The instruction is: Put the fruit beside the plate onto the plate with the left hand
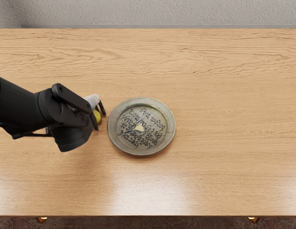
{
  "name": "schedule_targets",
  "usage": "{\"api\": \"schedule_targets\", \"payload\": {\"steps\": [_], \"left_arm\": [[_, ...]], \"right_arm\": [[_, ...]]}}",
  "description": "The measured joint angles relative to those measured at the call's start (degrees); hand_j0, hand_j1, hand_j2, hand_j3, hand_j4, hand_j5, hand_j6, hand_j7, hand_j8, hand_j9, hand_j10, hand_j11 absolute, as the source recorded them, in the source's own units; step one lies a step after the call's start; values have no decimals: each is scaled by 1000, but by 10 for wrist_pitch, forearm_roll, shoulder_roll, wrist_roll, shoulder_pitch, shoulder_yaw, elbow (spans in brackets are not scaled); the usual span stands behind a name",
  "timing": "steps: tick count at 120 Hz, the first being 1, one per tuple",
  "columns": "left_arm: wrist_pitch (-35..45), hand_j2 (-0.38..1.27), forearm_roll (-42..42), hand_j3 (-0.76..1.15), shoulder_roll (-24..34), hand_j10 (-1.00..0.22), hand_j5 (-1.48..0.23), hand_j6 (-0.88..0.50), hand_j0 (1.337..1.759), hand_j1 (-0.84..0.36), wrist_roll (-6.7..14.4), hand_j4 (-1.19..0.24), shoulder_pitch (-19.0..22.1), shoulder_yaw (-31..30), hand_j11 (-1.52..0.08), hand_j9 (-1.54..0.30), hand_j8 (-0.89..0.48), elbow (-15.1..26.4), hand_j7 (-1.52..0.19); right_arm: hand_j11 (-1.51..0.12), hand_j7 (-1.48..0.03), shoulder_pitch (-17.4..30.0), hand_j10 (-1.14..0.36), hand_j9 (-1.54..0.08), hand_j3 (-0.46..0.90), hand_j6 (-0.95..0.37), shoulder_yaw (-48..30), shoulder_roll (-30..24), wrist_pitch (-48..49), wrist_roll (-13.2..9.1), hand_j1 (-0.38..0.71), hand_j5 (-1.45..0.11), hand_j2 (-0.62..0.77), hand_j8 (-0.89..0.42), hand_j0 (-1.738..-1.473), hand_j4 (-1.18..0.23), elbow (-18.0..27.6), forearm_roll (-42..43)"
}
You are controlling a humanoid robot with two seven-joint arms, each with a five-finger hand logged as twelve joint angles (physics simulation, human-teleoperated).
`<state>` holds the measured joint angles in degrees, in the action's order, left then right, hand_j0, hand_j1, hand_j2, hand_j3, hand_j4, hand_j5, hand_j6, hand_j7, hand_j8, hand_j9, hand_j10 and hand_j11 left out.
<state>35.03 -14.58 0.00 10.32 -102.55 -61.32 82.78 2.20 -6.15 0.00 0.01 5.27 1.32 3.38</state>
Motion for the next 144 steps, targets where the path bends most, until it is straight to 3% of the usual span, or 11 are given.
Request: {"api": "schedule_targets", "payload": {"steps": [17,45,85,112,144], "left_arm": [[0,213,-2,84,0,-511,-764,-430,1658,-328,0,-582,-5,-7,-772,-812,-336,4,-804],[-1,281,-3,27,0,-572,-824,-479,1656,-295,1,-617,-29,-24,-820,-838,-388,15,-835],[-1,309,-3,5,0,-601,-870,-508,1656,-268,1,-630,-135,-24,-851,-866,-415,66,-866],[-1,327,-7,2,0,-603,-885,-505,1656,-269,0,-626,-175,14,-853,-871,-411,114,-875],[-2,341,-9,0,0,-602,-906,-506,1657,-274,11,-615,-195,74,-851,-882,-410,133,-880]], "right_arm": [[-50,-50,0,-39,-50,0,-39,0,0,0,0,-303,-50,-7,-39,-1658,-39,0,0],[-50,-50,0,-39,-50,0,-39,0,0,0,0,-303,-50,-7,-39,-1658,-39,0,0],[-50,-50,0,-39,-50,0,-39,0,0,0,0,-303,-50,-7,-39,-1658,-39,0,0],[-50,-50,0,-39,-50,0,-39,0,0,0,0,-303,-50,-7,-39,-1658,-39,0,0],[-50,-50,0,-39,-50,0,-39,0,0,0,0,-303,-50,-7,-39,-1658,-39,0,0]]}}
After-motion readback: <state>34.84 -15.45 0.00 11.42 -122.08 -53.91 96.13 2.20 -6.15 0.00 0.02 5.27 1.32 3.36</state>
